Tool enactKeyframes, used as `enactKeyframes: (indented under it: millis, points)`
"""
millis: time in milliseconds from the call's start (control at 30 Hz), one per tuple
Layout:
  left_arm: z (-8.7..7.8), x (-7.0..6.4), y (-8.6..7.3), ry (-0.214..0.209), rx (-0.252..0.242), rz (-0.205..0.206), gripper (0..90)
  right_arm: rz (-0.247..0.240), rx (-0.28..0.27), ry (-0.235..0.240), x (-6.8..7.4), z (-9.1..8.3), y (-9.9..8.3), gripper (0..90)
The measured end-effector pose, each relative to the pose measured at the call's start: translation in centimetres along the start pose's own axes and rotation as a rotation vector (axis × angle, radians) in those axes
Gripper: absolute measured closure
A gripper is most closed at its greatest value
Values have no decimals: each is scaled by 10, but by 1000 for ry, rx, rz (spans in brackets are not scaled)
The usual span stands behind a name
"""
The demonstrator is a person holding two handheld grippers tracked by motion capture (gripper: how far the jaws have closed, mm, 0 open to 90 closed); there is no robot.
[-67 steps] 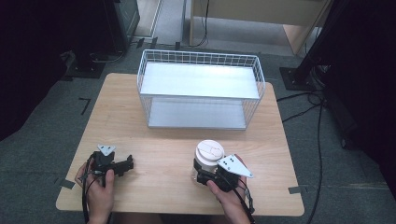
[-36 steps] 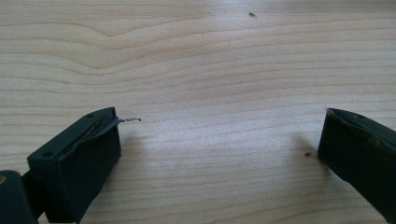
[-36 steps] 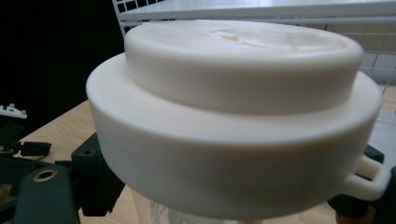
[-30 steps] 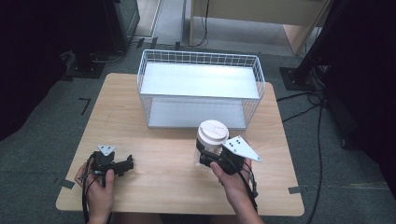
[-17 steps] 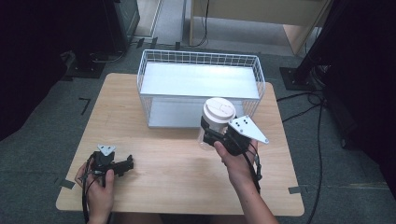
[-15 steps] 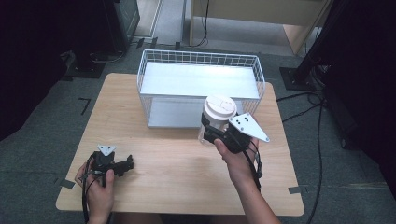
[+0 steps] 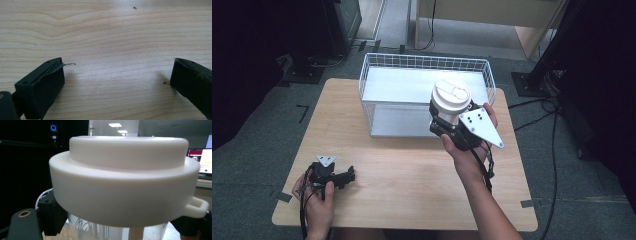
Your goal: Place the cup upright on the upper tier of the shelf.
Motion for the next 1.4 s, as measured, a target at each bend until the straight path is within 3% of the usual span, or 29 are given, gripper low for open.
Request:
enactKeyframes:
  millis: [333,900,1400]
  points:
    - [0,0,0,0,0,2,0,-8,-28,-32,-12,20,10,158]
    - [0,0,0,1,-3,-2,0,-1,12,-93,-47,78,23,159]
    - [0,0,0,0,-2,-2,0,19,20,-127,-67,127,12,158]
Point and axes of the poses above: each handheld gripper's, and its own axes: z roughly forward along the jaws, y roughly out of its top, x roughly to its left, the point moved 2 cm from there along z, roughly forward along the jaws, and after that the axes turned 13 degrees about y, right-handed, at the moved point
